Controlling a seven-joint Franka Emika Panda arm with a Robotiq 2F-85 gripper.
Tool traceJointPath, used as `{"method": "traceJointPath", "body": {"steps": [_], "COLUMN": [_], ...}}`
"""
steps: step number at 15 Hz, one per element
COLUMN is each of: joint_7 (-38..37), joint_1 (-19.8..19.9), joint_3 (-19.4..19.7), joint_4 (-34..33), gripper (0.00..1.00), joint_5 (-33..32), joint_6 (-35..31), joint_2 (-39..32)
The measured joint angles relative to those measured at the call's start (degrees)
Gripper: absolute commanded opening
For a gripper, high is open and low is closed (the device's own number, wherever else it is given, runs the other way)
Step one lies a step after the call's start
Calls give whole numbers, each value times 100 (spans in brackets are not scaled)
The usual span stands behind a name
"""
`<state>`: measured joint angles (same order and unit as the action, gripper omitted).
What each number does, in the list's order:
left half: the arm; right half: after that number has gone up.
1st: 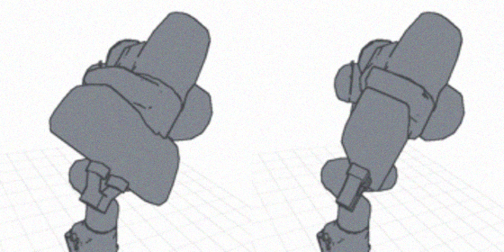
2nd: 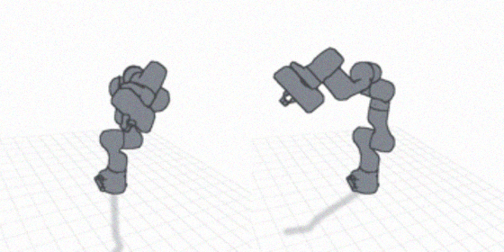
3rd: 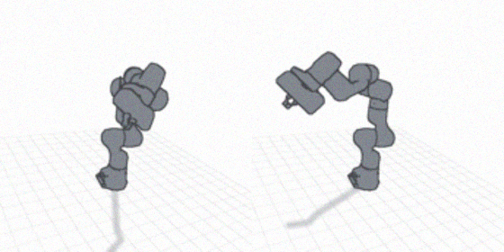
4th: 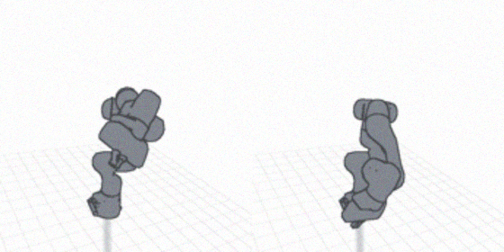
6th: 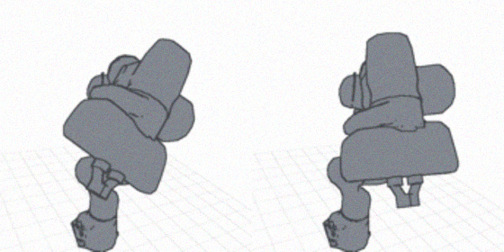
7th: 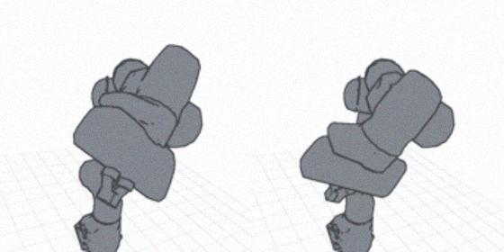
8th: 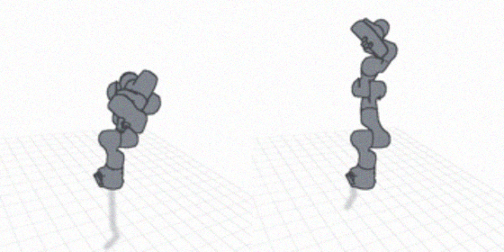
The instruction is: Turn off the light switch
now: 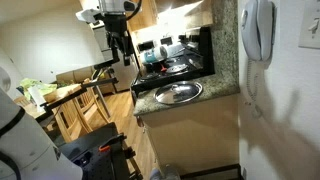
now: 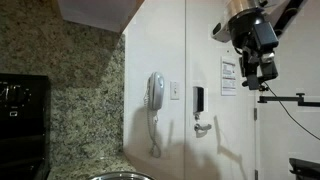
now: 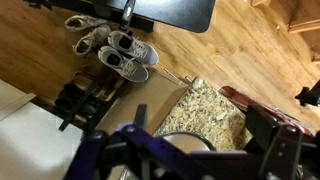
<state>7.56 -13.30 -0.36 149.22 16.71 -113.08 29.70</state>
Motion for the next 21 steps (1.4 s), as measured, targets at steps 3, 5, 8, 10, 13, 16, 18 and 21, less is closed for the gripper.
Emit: {"method": "traceJointPath", "body": {"steps": [3, 5, 8, 10, 13, 16, 18, 21], "joint_7": [0, 0, 0, 0, -39, -571, -972, -1012], "joint_1": [25, 99, 249, 313, 416, 674, 913, 1030], "joint_3": [-16, -23, -23, -24, -28, -103, -169, -50], "joint_4": [0, -2, -7, -19, -44, -42, -44, -48], "gripper": [100, 100, 100, 100, 100, 79, 66, 42], "joint_5": [0, -1, -48, -66, -75, -295, -548, -555], "joint_6": [-1, -136, -614, -1127, -1970, -2732, -2900, -2840], "joint_2": [0, 9, 56, 93, 123, 105, 59, -37]}}
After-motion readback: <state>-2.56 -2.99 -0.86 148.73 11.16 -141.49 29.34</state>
